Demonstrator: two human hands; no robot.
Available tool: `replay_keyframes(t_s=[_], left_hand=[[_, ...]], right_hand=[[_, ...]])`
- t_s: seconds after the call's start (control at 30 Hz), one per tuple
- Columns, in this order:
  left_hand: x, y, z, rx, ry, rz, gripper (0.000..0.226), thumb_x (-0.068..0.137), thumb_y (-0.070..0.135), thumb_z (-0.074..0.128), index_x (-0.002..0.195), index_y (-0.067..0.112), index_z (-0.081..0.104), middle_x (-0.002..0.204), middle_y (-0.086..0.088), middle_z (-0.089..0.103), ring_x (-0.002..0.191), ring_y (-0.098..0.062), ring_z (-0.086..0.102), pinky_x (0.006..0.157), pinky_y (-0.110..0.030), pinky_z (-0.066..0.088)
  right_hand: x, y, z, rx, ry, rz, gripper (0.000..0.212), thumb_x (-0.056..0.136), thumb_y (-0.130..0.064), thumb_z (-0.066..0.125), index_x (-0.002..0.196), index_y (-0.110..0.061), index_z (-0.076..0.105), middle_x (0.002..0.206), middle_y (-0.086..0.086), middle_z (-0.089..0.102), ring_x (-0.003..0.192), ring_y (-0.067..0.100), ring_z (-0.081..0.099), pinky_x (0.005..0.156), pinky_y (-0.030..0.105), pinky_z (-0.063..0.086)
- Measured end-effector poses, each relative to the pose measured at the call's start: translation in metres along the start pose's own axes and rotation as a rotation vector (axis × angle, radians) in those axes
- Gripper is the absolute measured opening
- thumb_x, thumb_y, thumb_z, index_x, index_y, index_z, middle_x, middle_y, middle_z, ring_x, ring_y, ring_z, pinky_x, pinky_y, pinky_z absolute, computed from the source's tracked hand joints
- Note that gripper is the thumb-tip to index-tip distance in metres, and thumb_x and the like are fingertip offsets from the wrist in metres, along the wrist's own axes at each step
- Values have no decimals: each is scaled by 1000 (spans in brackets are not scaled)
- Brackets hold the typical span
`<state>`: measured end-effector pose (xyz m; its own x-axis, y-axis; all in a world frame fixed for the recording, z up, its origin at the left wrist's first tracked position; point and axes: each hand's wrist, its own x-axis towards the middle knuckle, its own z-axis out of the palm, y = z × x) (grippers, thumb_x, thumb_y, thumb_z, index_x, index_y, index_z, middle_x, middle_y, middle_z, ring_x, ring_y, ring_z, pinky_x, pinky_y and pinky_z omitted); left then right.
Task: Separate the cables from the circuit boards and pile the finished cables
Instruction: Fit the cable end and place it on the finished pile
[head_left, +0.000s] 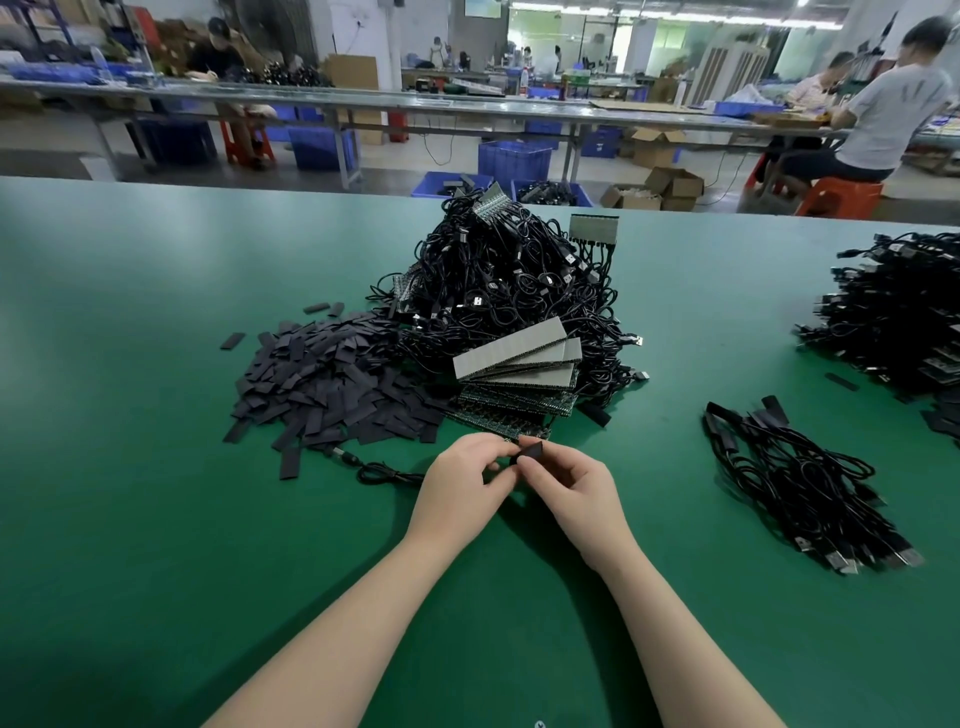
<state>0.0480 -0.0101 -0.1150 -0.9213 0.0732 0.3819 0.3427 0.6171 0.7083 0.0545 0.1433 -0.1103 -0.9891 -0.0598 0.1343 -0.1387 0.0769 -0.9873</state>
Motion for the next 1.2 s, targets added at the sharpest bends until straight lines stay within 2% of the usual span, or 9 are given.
replay_keyframes(t_s=[0.17, 0.37, 0.47, 0.6, 0.7, 0.77, 0.9, 1.07, 1.2], left_hand=[[0, -1, 0, 5, 26, 9, 20, 81, 18, 71, 99, 25, 74, 96, 24, 58, 91, 15, 52, 79, 0, 36], [-1, 0, 0, -15, 6, -14, 19, 81, 20, 71, 98, 28, 73, 94, 26, 58, 87, 3, 57, 76, -6, 41], [-1, 0, 0, -17, 2, -14, 26, 83, 17, 69, 104, 31, 70, 100, 24, 58, 85, 0, 57, 77, -9, 44], [-3, 1, 1, 26, 10, -36, 31, 91, 14, 62, 113, 36, 57, 105, 23, 58, 94, 8, 53, 76, -5, 38], [-4, 3, 2, 67, -6, -42, 32, 92, 17, 59, 118, 34, 51, 112, 14, 64, 104, 2, 56, 80, -17, 42], [-5, 3, 3, 112, 3, -30, 30, 92, 19, 61, 120, 29, 57, 112, 9, 66, 103, -6, 59, 81, -20, 44], [-6, 4, 3, 165, 73, 21, 25, 91, 22, 66, 116, 22, 68, 112, 7, 65, 99, -8, 58, 78, -12, 37], [-6, 9, -1, 237, 108, 71, 25, 88, 24, 70, 113, 23, 72, 105, 8, 68, 95, -12, 62, 79, -22, 44], [-7, 10, -1, 287, 127, 141, 23, 84, 18, 74, 107, 22, 75, 99, 8, 72, 88, -14, 67, 72, -29, 50]], right_hand=[[0, 2, -1, -46, 30, 0, 14, 91, -13, 71, 101, -21, 78, 94, -11, 78, 91, 3, 71, 82, 16, 52], [-1, 1, -1, -16, 52, -1, 19, 91, -13, 72, 90, -31, 79, 88, -10, 78, 85, 3, 71, 77, 15, 52], [0, 0, -3, 84, 134, 34, 18, 90, -12, 72, 90, -28, 78, 87, -6, 78, 84, 7, 72, 76, 16, 53], [2, 1, -4, 150, 173, 62, 16, 90, -13, 73, 90, -27, 78, 84, -5, 77, 79, 6, 71, 72, 15, 53], [1, 2, -3, 122, 157, 69, 14, 90, -15, 73, 91, -28, 77, 81, -5, 77, 79, 7, 72, 71, 16, 53], [1, 2, -3, 114, 155, 70, 14, 91, -15, 72, 94, -27, 77, 79, -5, 76, 77, 6, 71, 71, 16, 53], [1, 1, -3, 105, 172, 64, 15, 92, -13, 70, 94, -26, 76, 74, -7, 75, 70, 2, 67, 68, 15, 52], [0, -1, -3, 140, 177, 58, 14, 93, -10, 68, 95, -22, 76, 71, -10, 73, 64, 0, 63, 63, 12, 50], [-1, -3, -3, 168, 149, 70, 14, 93, -9, 68, 97, -20, 76, 74, -6, 74, 65, 3, 66, 63, 14, 51]])
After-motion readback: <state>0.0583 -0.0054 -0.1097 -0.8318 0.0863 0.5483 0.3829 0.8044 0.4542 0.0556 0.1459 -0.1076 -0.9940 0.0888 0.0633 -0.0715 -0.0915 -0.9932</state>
